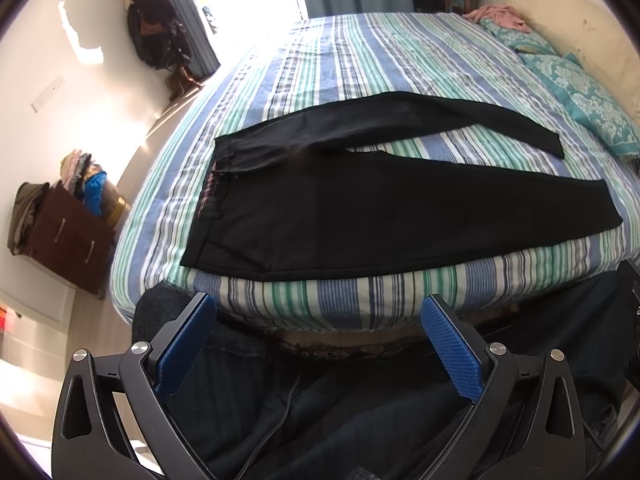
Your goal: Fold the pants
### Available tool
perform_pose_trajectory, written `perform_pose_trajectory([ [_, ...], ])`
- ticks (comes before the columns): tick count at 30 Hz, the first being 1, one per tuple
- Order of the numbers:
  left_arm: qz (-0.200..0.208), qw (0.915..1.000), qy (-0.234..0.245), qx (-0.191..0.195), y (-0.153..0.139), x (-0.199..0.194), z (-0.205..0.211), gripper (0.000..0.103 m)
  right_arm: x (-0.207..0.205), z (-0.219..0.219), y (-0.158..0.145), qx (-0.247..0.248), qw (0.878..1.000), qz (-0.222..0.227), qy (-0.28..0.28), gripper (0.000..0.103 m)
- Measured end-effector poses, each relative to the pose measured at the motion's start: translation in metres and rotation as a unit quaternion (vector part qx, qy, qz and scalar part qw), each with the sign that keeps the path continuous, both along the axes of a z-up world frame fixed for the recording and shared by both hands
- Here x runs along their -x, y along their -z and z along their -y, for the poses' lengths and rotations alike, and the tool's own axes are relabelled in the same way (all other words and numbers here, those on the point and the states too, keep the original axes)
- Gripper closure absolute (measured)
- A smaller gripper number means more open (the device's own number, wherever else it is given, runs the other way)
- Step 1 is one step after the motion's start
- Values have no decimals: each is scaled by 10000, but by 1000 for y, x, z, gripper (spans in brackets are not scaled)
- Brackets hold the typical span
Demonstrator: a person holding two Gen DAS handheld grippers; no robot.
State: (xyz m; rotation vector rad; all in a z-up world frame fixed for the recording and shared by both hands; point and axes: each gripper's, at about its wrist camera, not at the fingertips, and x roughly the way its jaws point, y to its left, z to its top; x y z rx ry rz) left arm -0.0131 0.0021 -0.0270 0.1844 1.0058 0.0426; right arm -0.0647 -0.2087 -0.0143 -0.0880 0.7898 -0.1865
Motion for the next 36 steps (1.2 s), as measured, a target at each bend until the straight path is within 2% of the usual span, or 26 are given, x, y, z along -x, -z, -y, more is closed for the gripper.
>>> perform_pose_trajectory([
  [12, 0, 10000, -1, 2, 0, 0, 0, 1, 1, 1, 0, 14, 10000, 22, 16, 0],
  [23, -34, 10000, 36, -12, 0, 0, 4, 1, 2, 11, 3, 272, 9987, -111, 427, 0],
  [36, -34, 10000, 9, -24, -1, 1, 2, 1, -2, 19, 12, -4, 9982, -407, 451, 0],
])
